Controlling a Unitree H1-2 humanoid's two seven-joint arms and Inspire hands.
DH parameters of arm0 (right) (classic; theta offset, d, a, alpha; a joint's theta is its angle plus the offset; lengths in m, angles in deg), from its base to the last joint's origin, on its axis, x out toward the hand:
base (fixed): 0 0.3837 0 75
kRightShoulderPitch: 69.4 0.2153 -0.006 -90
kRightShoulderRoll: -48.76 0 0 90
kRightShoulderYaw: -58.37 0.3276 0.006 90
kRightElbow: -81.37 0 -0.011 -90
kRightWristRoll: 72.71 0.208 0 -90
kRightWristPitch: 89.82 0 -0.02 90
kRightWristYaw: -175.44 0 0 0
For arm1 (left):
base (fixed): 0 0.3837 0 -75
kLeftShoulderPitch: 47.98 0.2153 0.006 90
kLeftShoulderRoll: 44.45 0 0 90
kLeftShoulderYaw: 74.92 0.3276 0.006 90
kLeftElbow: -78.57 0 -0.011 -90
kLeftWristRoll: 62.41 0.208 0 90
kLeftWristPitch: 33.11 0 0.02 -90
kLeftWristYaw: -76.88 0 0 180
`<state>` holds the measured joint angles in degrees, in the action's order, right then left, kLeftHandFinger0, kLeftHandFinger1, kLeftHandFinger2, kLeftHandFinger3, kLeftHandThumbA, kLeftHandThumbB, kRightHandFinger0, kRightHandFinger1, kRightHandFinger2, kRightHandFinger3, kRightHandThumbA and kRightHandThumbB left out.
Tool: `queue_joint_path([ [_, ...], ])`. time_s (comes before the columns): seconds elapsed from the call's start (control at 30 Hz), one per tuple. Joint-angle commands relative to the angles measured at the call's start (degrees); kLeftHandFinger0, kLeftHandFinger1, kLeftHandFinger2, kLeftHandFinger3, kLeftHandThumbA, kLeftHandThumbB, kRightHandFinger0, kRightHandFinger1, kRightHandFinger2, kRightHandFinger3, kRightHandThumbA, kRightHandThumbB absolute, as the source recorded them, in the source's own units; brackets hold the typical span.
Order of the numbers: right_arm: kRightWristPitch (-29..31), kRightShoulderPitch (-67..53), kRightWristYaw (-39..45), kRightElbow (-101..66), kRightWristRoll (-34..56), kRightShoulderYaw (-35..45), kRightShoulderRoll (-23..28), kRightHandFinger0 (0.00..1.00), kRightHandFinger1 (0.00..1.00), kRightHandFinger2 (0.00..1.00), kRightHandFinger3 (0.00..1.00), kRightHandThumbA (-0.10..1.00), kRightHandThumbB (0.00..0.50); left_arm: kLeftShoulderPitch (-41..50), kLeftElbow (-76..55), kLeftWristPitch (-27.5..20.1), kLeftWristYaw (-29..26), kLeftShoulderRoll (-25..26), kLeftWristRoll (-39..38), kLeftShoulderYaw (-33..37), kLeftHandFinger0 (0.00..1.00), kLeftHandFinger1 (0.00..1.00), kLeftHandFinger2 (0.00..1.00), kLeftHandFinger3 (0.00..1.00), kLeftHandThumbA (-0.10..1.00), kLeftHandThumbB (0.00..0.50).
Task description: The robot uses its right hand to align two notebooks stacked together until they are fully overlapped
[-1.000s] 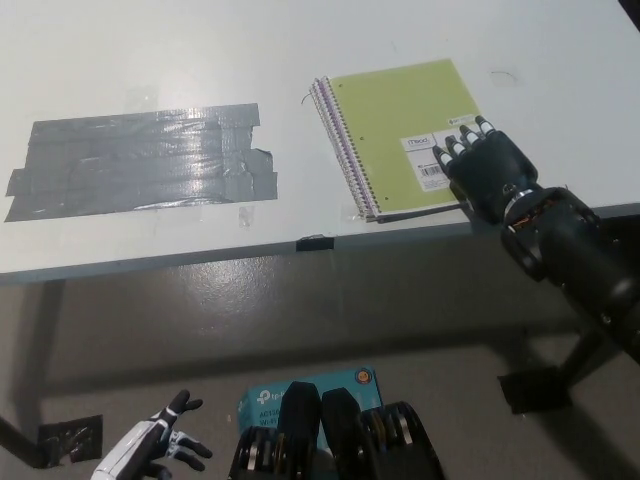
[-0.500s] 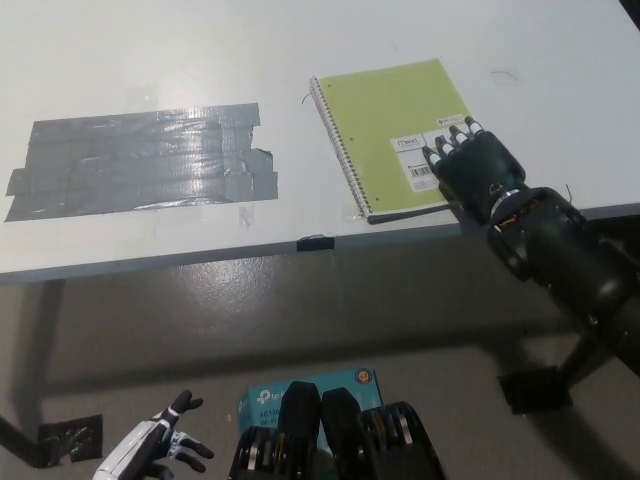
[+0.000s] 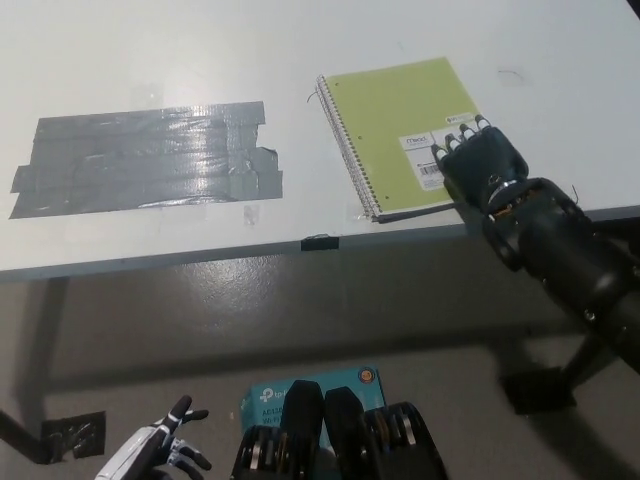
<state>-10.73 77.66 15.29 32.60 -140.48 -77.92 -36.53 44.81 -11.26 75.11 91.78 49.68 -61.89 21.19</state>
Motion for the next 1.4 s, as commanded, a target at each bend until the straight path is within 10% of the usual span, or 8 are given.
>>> queue_joint_path([
  [0.0,-0.8,5.3,2.5,-2.7,2.1,3.5,0.5,1.0,1.0,1.0,1.0,0.44,0.136,0.6,-1.1,-0.9,0.7,-0.2,-0.1,0.3,0.39,0.43,0.42,0.84,1.0,0.5],
  [0.13,-0.1,8.6,2.3,-2.6,1.7,4.3,-1.5,1.0,1.0,1.0,1.0,0.46,0.001,1.7,-0.5,-1.1,0.7,-0.2,-0.2,0.7,0.41,0.45,0.42,0.84,1.0,0.5],
  [0.53,1.6,19.8,-1.5,0.4,3.6,8.3,-4.6,1.0,1.0,1.0,1.0,0.36,0.035,4.2,1.1,-2.4,0.3,-0.7,0.1,1.3,0.22,0.33,0.39,0.79,1.0,0.5],
  [0.8,1.8,19.7,0.8,-7.4,6.7,15.3,5.9,1.0,1.0,1.0,1.0,0.39,0.12,5.2,0.9,-3.0,0.7,-0.3,-0.1,1.0,0.36,0.39,0.39,0.84,1.0,0.5],
  [0.9,1.1,17.2,4.0,-14.8,7.2,17.8,10.1,1.0,1.0,1.0,1.0,0.61,0.133,6.1,0.1,-3.3,0.7,0.1,0.1,0.9,0.36,0.42,0.44,0.84,1.0,0.5],
  [1.13,-4.8,-2.9,12.5,-55.0,18.0,39.3,27.7,1.0,1.0,1.0,1.0,0.81,0.135,6.3,-1.9,-2.9,0.3,-0.1,1.1,1.7,0.38,0.47,0.5,0.86,1.0,0.5],
  [1.37,-7.9,-31.3,11.3,-75.7,21.5,63.8,30.8,1.0,1.0,1.0,1.0,0.89,0.161,5.8,-1.4,-3.5,0.3,0.1,1.1,1.4,0.37,0.45,0.52,0.87,1.0,0.5],
])
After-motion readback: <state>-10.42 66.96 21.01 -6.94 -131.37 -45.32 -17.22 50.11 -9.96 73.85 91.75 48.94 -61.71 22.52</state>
